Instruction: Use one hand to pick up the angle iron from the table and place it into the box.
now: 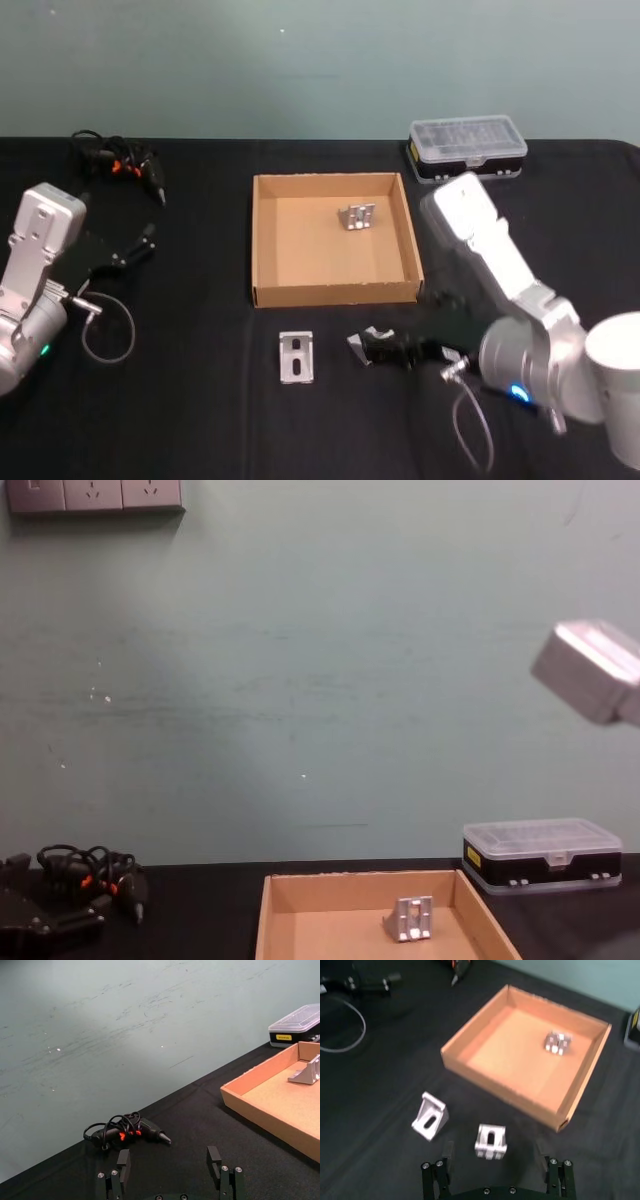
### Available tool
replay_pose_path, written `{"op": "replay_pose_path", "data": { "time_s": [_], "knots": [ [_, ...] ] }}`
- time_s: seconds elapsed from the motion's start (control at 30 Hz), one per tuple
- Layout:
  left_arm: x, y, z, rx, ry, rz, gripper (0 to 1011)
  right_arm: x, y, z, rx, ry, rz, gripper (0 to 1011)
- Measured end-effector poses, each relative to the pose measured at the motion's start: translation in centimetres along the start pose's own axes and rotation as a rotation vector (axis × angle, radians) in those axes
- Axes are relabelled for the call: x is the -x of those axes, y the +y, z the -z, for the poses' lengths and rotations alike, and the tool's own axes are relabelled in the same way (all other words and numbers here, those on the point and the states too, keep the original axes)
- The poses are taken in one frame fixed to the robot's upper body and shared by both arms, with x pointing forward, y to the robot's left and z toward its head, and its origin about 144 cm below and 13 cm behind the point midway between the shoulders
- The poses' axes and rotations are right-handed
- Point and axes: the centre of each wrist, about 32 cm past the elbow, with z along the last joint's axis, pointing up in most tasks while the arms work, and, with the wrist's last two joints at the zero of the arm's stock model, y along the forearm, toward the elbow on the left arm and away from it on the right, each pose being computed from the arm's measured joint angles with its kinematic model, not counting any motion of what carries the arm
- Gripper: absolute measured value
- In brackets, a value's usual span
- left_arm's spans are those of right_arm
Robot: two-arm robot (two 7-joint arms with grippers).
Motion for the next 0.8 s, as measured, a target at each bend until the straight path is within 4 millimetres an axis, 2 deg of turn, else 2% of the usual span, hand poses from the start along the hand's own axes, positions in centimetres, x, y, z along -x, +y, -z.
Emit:
{"op": "replay_pose_path", "data": {
  "time_s": [0.3, 0.8],
  "knots": [
    [0.0, 0.0, 0.0, 0.000, 0.000, 0.000, 1000, 1.0, 0.6, 0.6, 0.045, 0.077, 0.038, 1000],
    [0.0, 0.0, 0.0, 0.000, 0.000, 0.000, 1000, 0.8, 3.1, 0.1, 0.062, 0.099, 0.041, 1000]
  ]
}}
